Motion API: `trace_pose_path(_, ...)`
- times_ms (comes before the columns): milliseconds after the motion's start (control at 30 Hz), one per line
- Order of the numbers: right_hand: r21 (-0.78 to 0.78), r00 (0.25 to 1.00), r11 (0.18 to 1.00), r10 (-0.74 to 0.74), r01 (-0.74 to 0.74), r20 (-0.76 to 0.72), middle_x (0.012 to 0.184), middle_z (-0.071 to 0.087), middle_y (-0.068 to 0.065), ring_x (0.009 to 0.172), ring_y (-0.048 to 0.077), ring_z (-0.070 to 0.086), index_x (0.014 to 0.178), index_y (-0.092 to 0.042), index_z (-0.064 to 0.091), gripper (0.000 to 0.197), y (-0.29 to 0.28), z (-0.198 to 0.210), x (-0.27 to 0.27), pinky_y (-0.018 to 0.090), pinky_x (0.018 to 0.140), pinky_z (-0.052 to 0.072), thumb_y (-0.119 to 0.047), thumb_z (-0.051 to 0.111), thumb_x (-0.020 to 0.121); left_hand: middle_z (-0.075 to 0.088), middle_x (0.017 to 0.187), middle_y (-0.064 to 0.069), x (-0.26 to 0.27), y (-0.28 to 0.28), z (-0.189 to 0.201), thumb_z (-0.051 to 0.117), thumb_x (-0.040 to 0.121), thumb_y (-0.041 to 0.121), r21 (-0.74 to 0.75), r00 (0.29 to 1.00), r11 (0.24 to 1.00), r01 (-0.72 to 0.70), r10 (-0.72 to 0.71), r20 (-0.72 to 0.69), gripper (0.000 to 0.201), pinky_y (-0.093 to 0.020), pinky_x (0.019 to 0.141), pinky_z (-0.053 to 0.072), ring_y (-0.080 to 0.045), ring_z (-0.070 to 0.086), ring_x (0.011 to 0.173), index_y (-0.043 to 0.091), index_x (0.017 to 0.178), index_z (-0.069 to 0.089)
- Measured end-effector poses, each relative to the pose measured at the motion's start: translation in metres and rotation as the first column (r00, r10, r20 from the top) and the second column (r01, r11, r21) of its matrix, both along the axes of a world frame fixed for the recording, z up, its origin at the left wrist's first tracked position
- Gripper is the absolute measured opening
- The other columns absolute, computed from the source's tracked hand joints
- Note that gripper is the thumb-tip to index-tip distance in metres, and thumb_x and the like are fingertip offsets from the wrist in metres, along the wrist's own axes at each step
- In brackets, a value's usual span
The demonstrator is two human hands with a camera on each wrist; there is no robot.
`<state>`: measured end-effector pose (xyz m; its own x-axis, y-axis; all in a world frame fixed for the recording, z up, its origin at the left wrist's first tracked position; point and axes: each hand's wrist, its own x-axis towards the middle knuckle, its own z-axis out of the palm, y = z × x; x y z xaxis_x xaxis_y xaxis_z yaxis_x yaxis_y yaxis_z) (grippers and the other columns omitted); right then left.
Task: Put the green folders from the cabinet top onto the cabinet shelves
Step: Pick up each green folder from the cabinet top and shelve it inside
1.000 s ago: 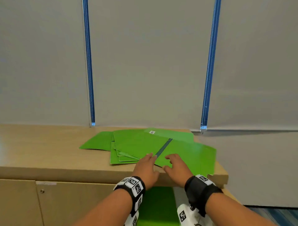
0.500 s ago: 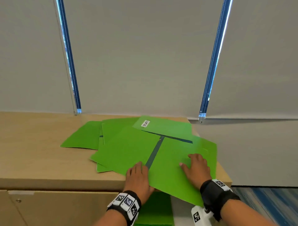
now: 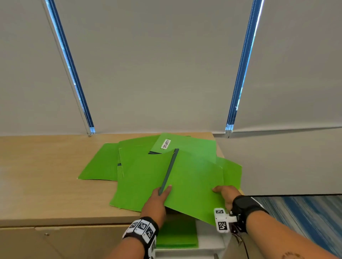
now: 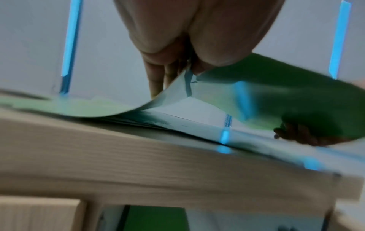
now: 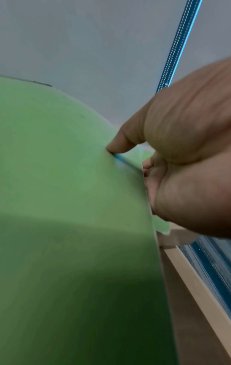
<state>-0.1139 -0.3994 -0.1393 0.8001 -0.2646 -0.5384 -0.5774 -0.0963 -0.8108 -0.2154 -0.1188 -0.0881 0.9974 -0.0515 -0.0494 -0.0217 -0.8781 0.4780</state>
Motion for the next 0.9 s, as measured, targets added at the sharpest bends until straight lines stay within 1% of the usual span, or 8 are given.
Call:
trace_pose_path(100, -0.025, 0.998, 1.0, -0.01, 0.012, 0.067, 0.111, 0.065, 0.022, 0.096, 0.037, 0.065, 0.115, 0.004, 0.057, 0.082, -0.001, -0.015, 0.021, 0.052, 0.089, 0.053, -0.029, 0.079, 0.043, 0.015, 0.159, 0.003, -0.005, 0.009, 0.01, 0.036, 0.082, -0.017, -0.181, 0.999, 0.983, -0.018, 0.011, -0.037, 0.091, -0.012, 0.103, 0.035, -0.016, 0.035, 0.137, 0.046, 0.146, 0.025)
trace_pose_path(167, -0.049, 0.993, 0.997, -0.048, 0.054, 0.107, 0.114, 0.061, 0.022, 0.1, 0.038, 0.063, 0.126, 0.003, 0.044, 0.088, 0.012, 0.005, 0.01, 0.048, 0.083, 0.054, -0.029, 0.075, 0.051, 0.021, 0.156, 0.004, -0.008, 0.017, 0.017, 0.045, 0.082, -0.013, -0.301, 0.999, 0.953, -0.027, 0.013, -0.05, 0.084, 0.0, 0.094, 0.032, -0.014, 0.033, 0.137, 0.036, 0.148, 0.029)
trace_pose_path(300, -0.023, 0.975, 0.997, -0.067, 0.074, 0.212, 0.115, 0.054, 0.018, 0.106, 0.036, 0.057, 0.134, -0.003, 0.031, 0.099, 0.032, 0.032, -0.007, 0.054, 0.092, 0.05, -0.033, 0.066, 0.046, 0.035, 0.15, -0.002, -0.015, 0.028, 0.035, 0.063, 0.084, 0.012, -0.559, 0.992, 0.82, -0.122, 0.107, -0.06, 0.076, -0.037, 0.114, 0.031, -0.021, 0.036, 0.137, 0.021, 0.149, 0.026)
trace_pose_path(467, 0.083, 0.953, 0.996, -0.005, -0.021, 0.302, 0.126, 0.053, 0.016, 0.113, 0.033, 0.054, 0.137, -0.013, 0.031, 0.097, 0.053, 0.036, -0.002, 0.056, 0.099, 0.045, -0.035, 0.067, 0.049, 0.035, 0.151, -0.003, -0.021, 0.032, 0.066, 0.067, 0.076, 0.061, -0.65, 0.964, 0.724, -0.231, 0.258, -0.055, 0.107, -0.041, 0.111, 0.033, -0.023, 0.039, 0.135, 0.021, 0.154, 0.007)
trace_pose_path(633, 0.019, 0.905, 0.984, 0.155, -0.177, 0.397, 0.116, 0.049, 0.009, 0.105, 0.029, 0.052, 0.13, -0.013, 0.034, 0.071, 0.093, 0.099, -0.029, 0.046, 0.093, 0.044, -0.025, 0.066, 0.067, 0.065, 0.118, -0.006, -0.019, 0.053, 0.092, 0.068, 0.07, 0.047, -0.691, 0.957, 0.674, -0.263, 0.275, -0.096, 0.062, -0.051, 0.098, 0.047, -0.027, 0.061, 0.108, 0.015, 0.123, 0.056)
trace_pose_path(733, -0.017, 0.878, 0.981, 0.182, -0.195, 0.442, 0.114, 0.049, 0.01, 0.104, 0.03, 0.054, 0.119, -0.014, 0.041, 0.066, 0.107, 0.114, -0.027, 0.045, 0.088, 0.047, -0.03, 0.068, 0.061, 0.056, 0.116, -0.003, -0.019, 0.058, 0.108, 0.062, 0.083, 0.013, -0.729, 0.934, 0.602, -0.326, 0.326, -0.148, 0.035, -0.041, 0.1, 0.04, -0.027, 0.052, 0.112, 0.005, 0.116, 0.055)
trace_pose_path(800, -0.018, 0.876, 0.989, 0.14, -0.149, 0.462, 0.123, 0.041, 0.003, 0.112, 0.025, 0.048, 0.132, -0.017, 0.037, 0.071, 0.115, 0.121, -0.026, 0.041, 0.094, 0.044, -0.023, 0.07, 0.069, 0.052, 0.095, 0.004, -0.019, 0.06, 0.114, 0.057, 0.082, 0.002, -0.748, 0.922, 0.563, -0.352, 0.348, -0.171, 0.011, -0.035, 0.09, 0.037, -0.023, 0.047, 0.104, 0.008, 0.091, 0.056)
trace_pose_path(900, 0.013, 0.896, 0.989, 0.128, -0.148, 0.425, 0.125, 0.036, 0.001, 0.116, 0.02, 0.04, 0.143, -0.011, 0.029, 0.076, 0.118, 0.125, -0.026, 0.041, 0.1, 0.038, -0.019, 0.064, 0.077, 0.057, 0.089, -0.009, -0.019, 0.06, 0.113, 0.06, 0.065, 0.009, -0.764, 0.908, 0.527, -0.373, 0.378, -0.182, 0.025, -0.039, 0.08, 0.042, -0.028, 0.052, 0.093, 0.0, 0.089, 0.058)
